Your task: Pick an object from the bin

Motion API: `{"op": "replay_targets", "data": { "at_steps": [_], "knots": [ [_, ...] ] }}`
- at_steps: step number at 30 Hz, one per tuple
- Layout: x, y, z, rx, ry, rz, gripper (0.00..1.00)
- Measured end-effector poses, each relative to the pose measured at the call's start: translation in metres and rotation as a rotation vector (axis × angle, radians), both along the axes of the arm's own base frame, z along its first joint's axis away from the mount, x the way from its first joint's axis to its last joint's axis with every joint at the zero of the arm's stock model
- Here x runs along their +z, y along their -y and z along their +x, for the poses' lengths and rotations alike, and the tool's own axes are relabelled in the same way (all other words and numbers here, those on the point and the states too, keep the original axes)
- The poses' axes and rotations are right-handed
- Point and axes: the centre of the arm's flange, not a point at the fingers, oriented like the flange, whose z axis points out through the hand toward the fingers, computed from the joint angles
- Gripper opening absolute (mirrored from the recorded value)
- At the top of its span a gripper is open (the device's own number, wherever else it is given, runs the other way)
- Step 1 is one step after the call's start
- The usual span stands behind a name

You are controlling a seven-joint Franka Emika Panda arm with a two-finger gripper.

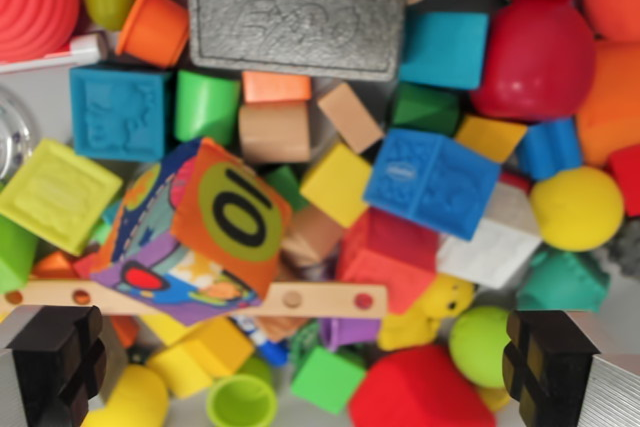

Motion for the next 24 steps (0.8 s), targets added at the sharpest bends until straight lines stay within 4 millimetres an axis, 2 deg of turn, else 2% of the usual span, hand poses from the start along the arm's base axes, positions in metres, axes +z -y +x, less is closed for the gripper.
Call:
{"op": "replay_targets", "data": {
  "at_steps": [24],
  "knots": [
    [-0.057, -0.067, -0.031, -0.394, 0.015, 0.018, 1.0]
  ]
}}
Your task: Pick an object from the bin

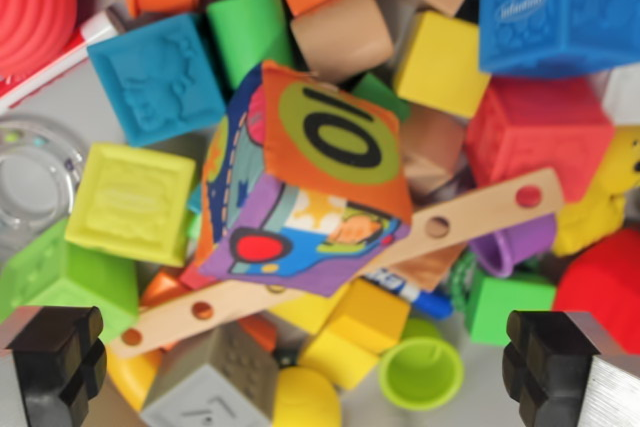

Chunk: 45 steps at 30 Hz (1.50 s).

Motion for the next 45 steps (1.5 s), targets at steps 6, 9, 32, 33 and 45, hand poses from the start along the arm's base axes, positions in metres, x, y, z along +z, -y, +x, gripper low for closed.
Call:
{"op": "replay_targets", "data": {
  "at_steps": [6, 9, 32, 33, 45],
  "knots": [
    [-0.016, -0.013, -0.005, -0.055, 0.003, 0.003, 1.0],
    [-0.029, -0.012, -0.004, -0.06, 0.003, 0.004, 1.0],
    [-0.111, -0.012, -0.004, -0.067, 0.0, 0.009, 1.0],
    [-0.113, -0.012, -0.004, -0.067, 0.0, 0.009, 1.0],
    [-0.123, -0.011, -0.005, -0.067, 0.0, 0.009, 0.0]
  ]
}}
